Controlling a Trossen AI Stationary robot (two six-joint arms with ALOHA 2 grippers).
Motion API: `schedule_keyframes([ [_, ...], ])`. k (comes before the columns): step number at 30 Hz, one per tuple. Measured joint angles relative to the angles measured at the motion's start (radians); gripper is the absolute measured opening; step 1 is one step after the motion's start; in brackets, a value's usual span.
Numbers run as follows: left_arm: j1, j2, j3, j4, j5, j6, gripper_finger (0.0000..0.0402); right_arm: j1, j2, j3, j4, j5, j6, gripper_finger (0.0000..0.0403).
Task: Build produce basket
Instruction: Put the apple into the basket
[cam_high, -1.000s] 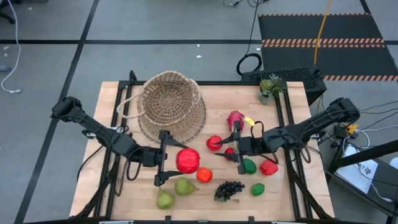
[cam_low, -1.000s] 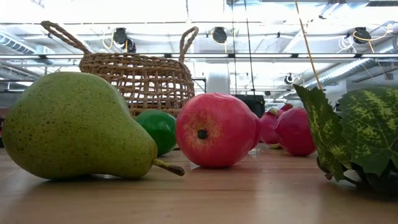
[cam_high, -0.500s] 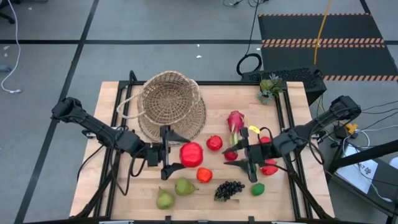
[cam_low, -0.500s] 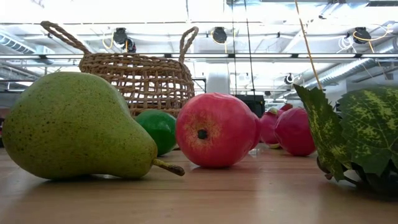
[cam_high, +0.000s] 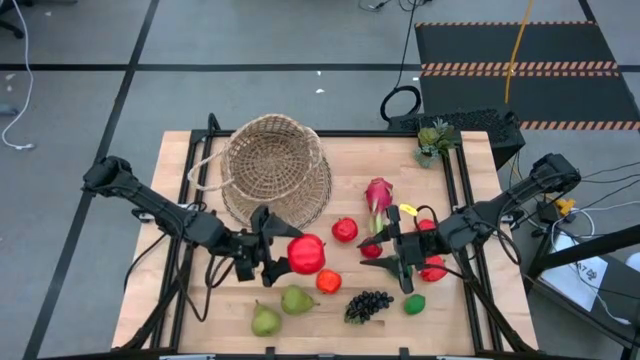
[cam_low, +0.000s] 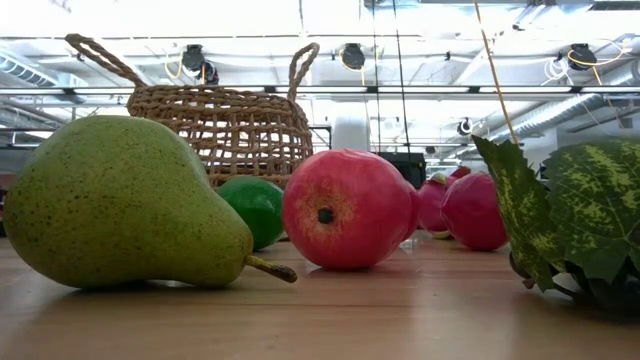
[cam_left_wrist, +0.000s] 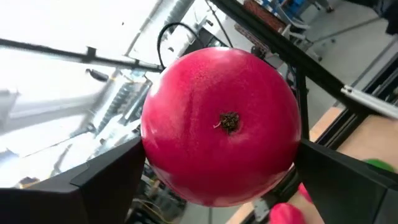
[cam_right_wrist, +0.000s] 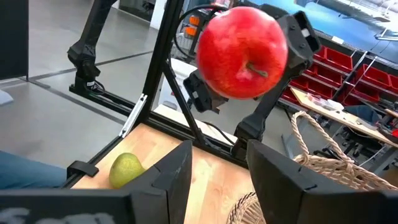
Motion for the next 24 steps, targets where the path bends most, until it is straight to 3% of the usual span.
schedule_keyframes([
  [6,0.001,0.0,0.0,0.0,0.0,0.077,0.0397,0.0,0.0,0.0,0.002,0.0,0.0,0.0151],
  [10,0.0,0.0,0.0,0.0,0.0,0.043,0.0397,0.0,0.0,0.0,0.001,0.0,0.0,0.0151],
  [24,0.001,0.0,0.0,0.007,0.0,-0.465,0.0397,0.0,0.0,0.0,0.001,0.0,0.001,0.0151],
])
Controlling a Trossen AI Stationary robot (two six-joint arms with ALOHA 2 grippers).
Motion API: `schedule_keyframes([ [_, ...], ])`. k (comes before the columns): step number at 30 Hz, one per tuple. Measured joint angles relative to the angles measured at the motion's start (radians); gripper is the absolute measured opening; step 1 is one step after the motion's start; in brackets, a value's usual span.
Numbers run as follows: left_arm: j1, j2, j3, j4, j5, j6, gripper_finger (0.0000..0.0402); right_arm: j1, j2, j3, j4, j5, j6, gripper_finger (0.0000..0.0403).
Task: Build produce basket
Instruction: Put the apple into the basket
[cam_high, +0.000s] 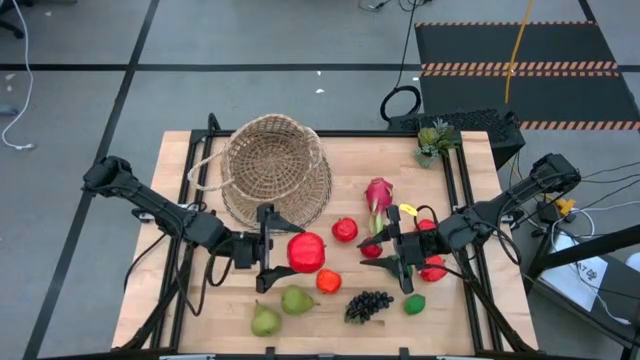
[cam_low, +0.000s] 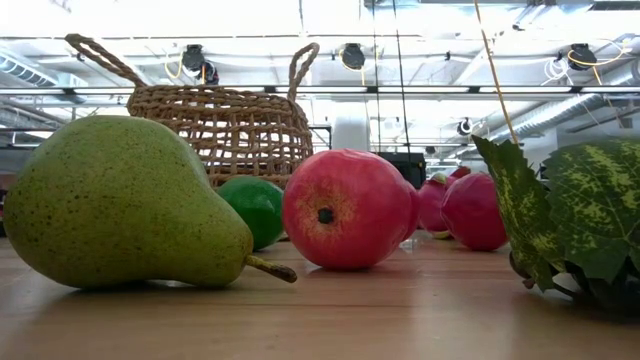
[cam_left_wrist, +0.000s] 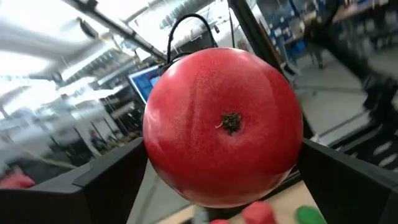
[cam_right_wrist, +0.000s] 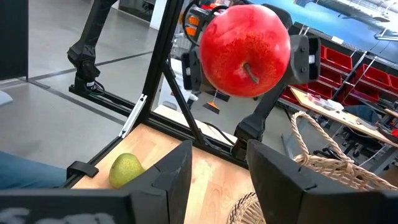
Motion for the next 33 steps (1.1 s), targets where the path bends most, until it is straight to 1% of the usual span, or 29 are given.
schedule_keyframes([
  [13,0.0,0.0,0.0,0.048,-0.007,-0.49,0.0397,0.0,0.0,-0.001,0.063,0.004,-0.002,0.0151],
  [18,0.0,0.0,0.0,0.047,-0.011,-0.611,0.0397,0.0,0.026,-0.001,0.122,0.105,-0.023,0.0151],
  [22,0.0,0.0,0.0,0.045,-0.011,-0.623,0.0397,0.0,0.075,-0.001,0.197,0.102,-0.088,0.0151],
  [33,0.0,0.0,0.0,0.007,-0.012,-0.456,0.0397,0.0,0.21,-0.001,0.477,0.098,-0.268,0.0151],
])
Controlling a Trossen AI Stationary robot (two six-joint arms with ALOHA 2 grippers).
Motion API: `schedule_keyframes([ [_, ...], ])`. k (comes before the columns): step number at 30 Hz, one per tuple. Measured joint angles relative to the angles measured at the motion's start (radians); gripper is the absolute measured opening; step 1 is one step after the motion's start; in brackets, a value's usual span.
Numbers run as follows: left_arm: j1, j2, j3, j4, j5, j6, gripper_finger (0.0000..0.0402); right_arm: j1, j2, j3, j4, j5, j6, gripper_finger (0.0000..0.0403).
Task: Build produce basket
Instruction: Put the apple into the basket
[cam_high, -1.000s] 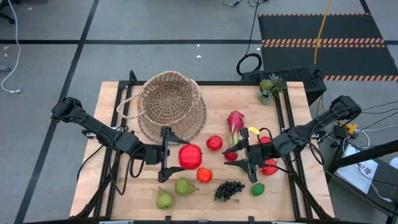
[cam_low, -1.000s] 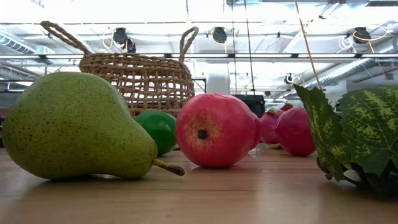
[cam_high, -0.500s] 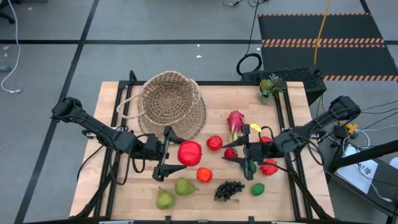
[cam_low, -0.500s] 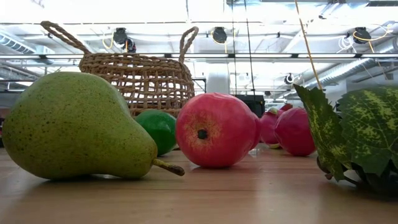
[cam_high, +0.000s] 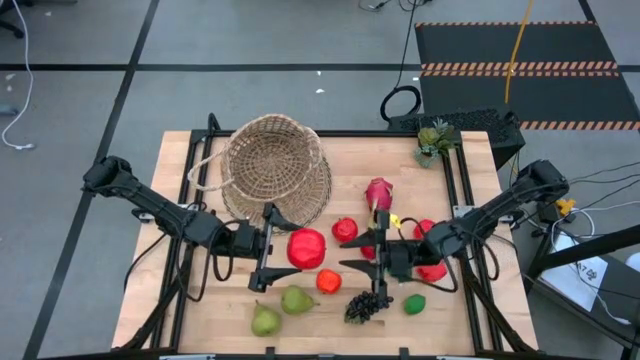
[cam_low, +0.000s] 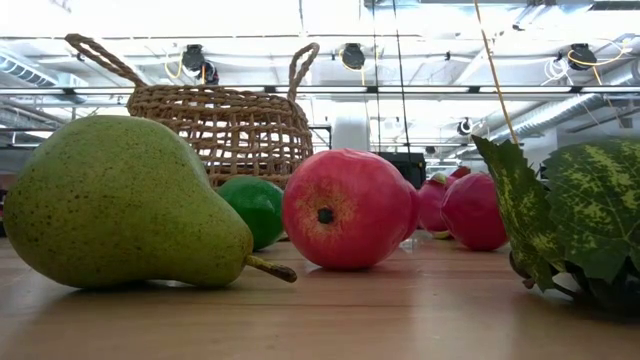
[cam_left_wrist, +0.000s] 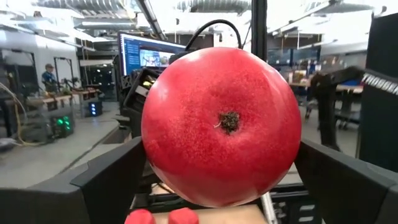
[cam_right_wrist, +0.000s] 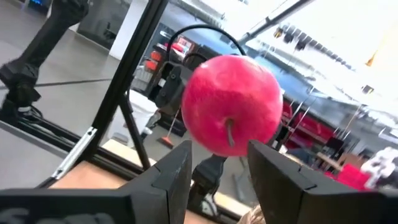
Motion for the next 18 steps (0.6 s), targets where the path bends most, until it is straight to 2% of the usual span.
schedule_keyframes([
  [12,0.0,0.0,0.0,-0.001,0.0,0.03,0.0397,0.0,0.123,0.0,0.254,0.0,-0.231,0.0147],
  [18,0.0,0.0,0.0,-0.003,0.0,0.014,0.0397,-0.011,0.139,0.0,0.269,0.001,-0.29,0.0124],
])
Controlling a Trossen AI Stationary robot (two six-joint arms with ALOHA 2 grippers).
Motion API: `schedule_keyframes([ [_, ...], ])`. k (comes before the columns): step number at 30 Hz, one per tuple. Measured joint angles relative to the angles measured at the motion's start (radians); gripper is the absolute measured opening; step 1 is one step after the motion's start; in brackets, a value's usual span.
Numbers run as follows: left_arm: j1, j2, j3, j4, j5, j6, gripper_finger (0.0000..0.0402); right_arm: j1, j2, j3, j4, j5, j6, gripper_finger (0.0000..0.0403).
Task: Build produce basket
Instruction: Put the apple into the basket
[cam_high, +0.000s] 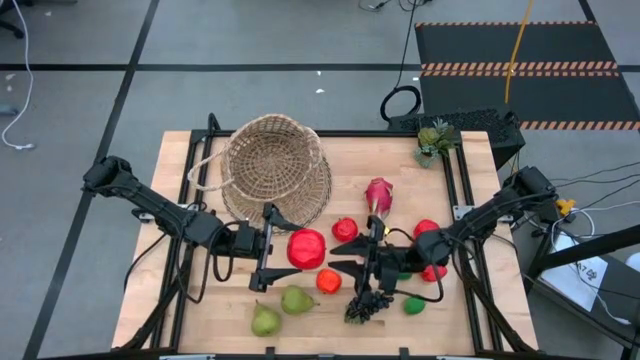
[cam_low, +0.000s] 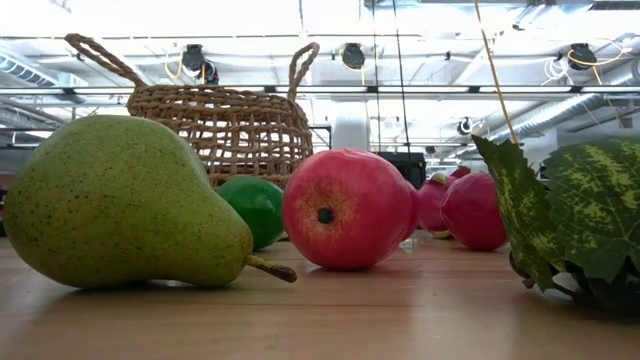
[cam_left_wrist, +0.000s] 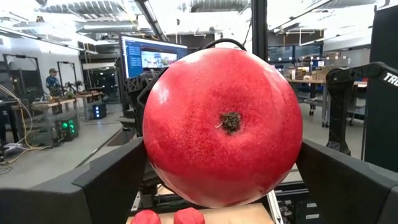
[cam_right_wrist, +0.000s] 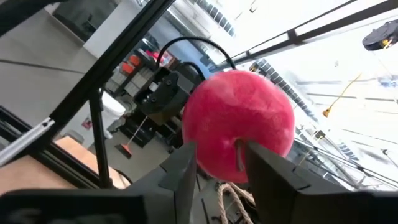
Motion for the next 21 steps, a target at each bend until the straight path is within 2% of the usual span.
schedule_keyframes([
  [8,0.0,0.0,0.0,-0.004,0.0,-0.003,0.0397,-0.032,0.0,0.0,-0.006,-0.001,0.014,0.01],
  [21,0.001,0.0,0.0,-0.004,0.0,-0.003,0.0397,-0.064,-0.001,0.0,-0.016,-0.006,0.014,0.0092],
])
